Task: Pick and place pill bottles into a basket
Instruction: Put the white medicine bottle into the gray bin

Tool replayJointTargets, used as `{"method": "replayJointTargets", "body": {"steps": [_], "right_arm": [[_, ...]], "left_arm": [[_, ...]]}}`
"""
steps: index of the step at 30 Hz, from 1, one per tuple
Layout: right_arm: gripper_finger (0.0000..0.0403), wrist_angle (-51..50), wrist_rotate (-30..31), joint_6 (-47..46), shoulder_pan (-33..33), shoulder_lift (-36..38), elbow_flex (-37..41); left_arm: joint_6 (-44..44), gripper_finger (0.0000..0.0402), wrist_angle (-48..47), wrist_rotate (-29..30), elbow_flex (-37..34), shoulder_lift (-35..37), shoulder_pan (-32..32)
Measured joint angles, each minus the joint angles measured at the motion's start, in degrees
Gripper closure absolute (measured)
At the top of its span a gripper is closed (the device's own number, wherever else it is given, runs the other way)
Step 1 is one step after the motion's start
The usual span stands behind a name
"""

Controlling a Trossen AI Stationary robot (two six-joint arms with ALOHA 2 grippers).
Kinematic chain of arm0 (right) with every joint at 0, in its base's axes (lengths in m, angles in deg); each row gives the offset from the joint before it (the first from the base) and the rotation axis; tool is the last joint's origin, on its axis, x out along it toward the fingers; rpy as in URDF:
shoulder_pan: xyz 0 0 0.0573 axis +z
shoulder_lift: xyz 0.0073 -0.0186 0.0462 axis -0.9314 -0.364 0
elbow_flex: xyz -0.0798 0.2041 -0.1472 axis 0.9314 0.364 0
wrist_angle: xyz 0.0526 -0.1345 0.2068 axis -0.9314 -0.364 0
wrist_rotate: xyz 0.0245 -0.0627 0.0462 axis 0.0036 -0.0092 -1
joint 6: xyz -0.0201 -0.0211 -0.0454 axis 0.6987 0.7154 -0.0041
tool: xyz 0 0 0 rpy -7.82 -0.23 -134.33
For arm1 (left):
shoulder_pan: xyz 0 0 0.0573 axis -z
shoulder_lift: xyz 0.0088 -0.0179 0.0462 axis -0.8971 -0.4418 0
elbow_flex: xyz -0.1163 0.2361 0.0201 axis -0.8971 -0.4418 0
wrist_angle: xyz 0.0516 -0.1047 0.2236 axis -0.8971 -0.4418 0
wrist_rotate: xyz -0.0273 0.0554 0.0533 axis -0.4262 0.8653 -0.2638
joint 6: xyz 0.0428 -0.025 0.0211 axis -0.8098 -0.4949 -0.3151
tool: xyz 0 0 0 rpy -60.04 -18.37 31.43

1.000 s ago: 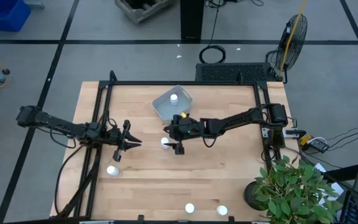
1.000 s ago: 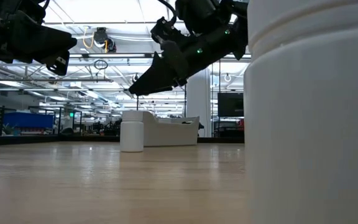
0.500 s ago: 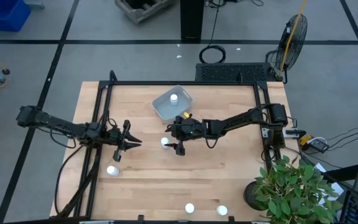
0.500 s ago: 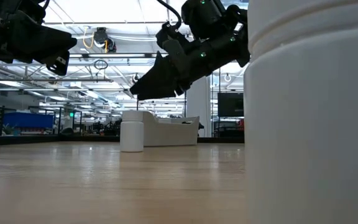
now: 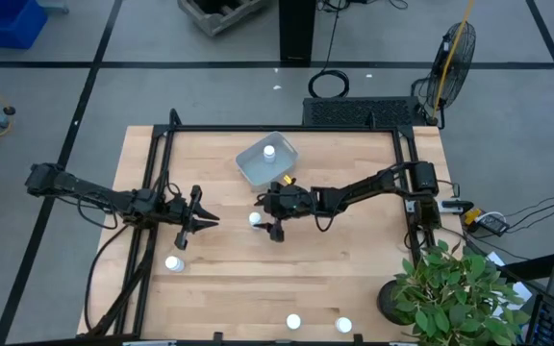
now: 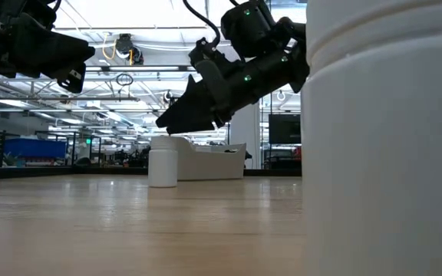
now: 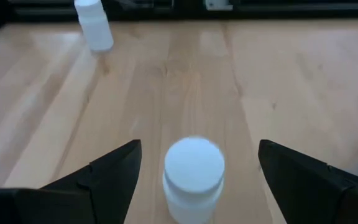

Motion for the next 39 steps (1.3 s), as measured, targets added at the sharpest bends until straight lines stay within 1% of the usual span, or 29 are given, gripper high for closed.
{"method": "replayJointTargets", "body": {"steps": [7,11,16,20,26,34,37,39], "right_arm": [[0.0085,0.5,0.0,-0.2,0.1,0.0,0.0],[0.0085,1.4,-1.0,-1.9,0.1,0.0,0.0],[0.0085,0.1,1.4,-2.8,0.8,0.0,0.0],[0.0085,0.2,1.4,-2.9,0.8,-1.4,-0.1],[0.0085,3.5,1.5,-3.8,0.7,-4.3,-0.1],[0.0085,4.7,1.5,-3.7,0.7,-4.4,-0.1],[0.0092,4.5,1.4,-4.0,0.7,-4.3,-0.1],[0.0104,3.7,1.4,-4.2,0.7,-4.4,-0.1]], "left_arm": [[0.0,0.0339,0.0,0.0,0.0,0.0,0.0],[0.0,0.0339,0.0,0.0,0.0,0.0,0.0],[0.0,0.0339,0.0,0.0,0.0,0.0,0.0],[0.0,0.0339,0.0,0.0,0.0,0.0,0.0],[0.0,0.0339,0.0,0.0,0.0,0.0,0.0],[0.0,0.0339,0.0,0.0,0.0,0.0,0.0],[0.0,0.0339,0.0,0.0,0.0,0.0,0.0],[0.0,0.0339,0.0,0.0,0.0,0.0,0.0]]}}
